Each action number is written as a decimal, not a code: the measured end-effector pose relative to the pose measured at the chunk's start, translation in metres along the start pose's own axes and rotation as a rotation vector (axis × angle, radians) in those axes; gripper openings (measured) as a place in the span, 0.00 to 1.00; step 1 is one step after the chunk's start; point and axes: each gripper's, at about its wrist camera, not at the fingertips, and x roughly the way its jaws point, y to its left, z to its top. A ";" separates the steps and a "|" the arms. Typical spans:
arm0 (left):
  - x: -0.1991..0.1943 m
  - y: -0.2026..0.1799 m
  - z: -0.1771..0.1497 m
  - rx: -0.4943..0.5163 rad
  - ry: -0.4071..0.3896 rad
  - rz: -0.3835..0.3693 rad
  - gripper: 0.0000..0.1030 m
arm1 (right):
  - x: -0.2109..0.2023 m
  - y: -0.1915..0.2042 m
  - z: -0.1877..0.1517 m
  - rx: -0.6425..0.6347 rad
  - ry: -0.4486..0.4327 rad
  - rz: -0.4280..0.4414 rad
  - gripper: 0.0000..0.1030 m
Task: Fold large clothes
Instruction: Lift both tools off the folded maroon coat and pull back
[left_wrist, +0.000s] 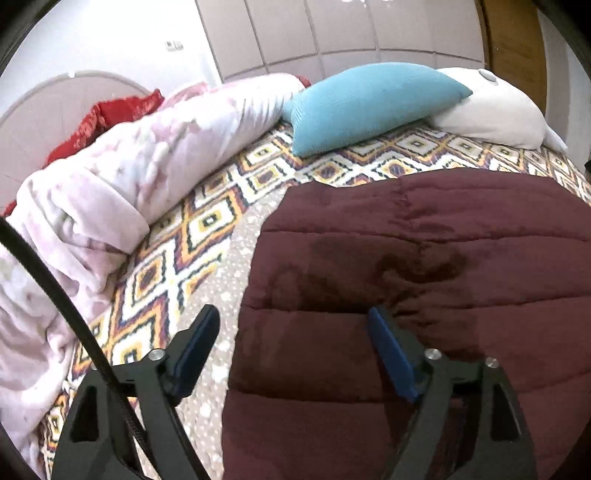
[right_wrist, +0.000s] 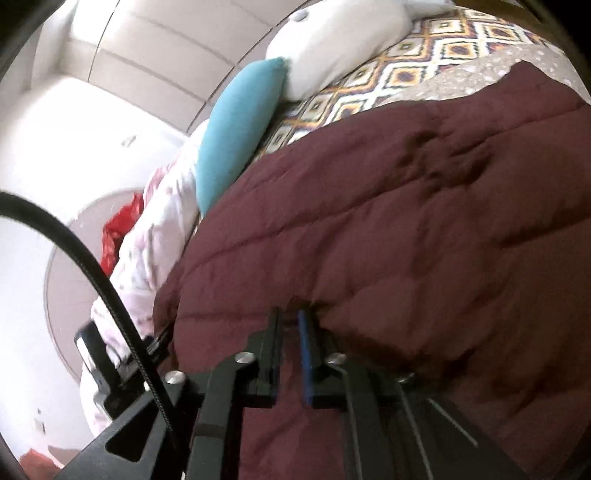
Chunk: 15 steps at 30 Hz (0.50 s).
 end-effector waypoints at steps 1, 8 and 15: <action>0.000 -0.001 -0.002 0.011 -0.012 0.006 0.82 | -0.002 -0.006 0.005 0.016 -0.018 0.004 0.00; -0.004 0.004 -0.004 -0.003 -0.012 -0.005 0.82 | -0.067 -0.069 0.036 0.152 -0.166 -0.095 0.00; -0.060 0.013 -0.022 0.011 -0.043 0.004 0.82 | -0.167 -0.087 0.021 0.218 -0.281 -0.267 0.25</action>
